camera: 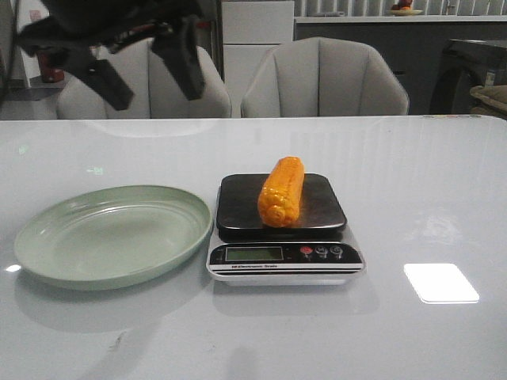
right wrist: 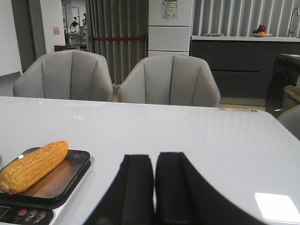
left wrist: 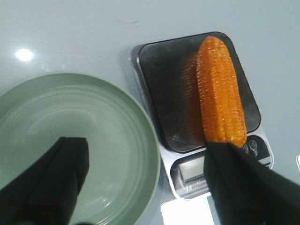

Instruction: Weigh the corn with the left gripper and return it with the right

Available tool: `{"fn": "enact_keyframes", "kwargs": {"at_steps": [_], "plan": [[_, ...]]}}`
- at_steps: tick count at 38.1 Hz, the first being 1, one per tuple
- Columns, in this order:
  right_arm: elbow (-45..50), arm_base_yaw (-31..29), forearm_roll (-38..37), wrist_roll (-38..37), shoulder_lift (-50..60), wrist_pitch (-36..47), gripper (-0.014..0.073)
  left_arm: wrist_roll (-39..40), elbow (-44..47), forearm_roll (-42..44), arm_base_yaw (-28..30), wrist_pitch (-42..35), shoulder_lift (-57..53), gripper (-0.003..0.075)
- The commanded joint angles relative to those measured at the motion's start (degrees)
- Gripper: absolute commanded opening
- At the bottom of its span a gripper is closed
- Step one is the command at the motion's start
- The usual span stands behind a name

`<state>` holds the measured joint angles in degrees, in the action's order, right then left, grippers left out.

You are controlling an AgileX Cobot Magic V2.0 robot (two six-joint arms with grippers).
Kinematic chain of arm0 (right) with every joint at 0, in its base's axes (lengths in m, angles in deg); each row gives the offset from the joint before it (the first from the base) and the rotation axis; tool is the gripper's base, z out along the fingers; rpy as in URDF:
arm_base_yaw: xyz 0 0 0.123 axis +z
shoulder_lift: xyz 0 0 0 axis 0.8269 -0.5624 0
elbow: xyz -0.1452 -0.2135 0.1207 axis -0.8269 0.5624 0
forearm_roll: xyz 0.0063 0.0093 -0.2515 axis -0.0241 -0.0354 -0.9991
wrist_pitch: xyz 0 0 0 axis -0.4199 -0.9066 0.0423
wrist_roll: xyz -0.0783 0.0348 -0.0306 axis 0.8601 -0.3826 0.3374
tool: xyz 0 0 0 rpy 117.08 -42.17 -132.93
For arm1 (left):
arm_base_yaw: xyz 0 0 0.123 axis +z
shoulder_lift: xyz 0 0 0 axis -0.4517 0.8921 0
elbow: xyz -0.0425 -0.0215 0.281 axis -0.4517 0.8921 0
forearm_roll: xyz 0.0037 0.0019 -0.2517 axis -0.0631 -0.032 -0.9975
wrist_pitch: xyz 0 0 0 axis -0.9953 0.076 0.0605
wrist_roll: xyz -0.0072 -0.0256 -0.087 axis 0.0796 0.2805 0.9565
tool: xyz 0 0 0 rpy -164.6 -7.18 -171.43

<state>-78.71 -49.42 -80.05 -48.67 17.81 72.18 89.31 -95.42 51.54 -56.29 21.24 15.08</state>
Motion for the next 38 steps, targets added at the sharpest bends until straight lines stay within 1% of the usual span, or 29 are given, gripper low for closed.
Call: {"fn": "enact_keyframes", "kwargs": {"at_steps": [1, 6, 11, 17, 22, 26, 31, 38], "plan": [[0.6, -0.3, -0.6, 0.4, 1.1, 4.8, 0.0186, 0.6, 4.8, -0.2, 1.4, -4.3, -10.2, 0.0556], [0.6, -0.3, -0.6, 0.4, 1.1, 4.7, 0.0186, 0.6, 12.0, 1.4, 2.2, -4.4, -20.0, 0.0556], [0.6, -0.3, -0.6, 0.4, 1.1, 4.7, 0.0186, 0.6, 18.3, 1.8, 2.2, -4.9, -32.6, 0.0556], [0.6, -0.3, -0.6, 0.4, 1.1, 4.7, 0.0186, 0.6, 25.8, 3.0, 2.2, -8.0, -47.6, 0.0556], [0.6, -0.3, -0.6, 0.4, 1.1, 4.7, 0.0186, 0.6, 30.4, 4.8, 2.2, -6.7, -59.6, 0.0556], [0.6, -0.3, -0.6, 0.4, 1.1, 4.7, 0.0186, 0.6, 33.0, 5.8, 2.2, -4.2, -66.4, 0.0556], [0.6, -0.3, -0.6, 0.4, 1.1, 4.7, 0.0186, 0.0, 35.6, 7.3, 2.2, -0.8, -72.4, 0.0556], [0.6, -0.3, -0.6, 0.4, 1.1, 4.7, 0.0186, -2.4, 39.2, 7.7, 2.2, 0.4, -82.0, 0.0556]]}}
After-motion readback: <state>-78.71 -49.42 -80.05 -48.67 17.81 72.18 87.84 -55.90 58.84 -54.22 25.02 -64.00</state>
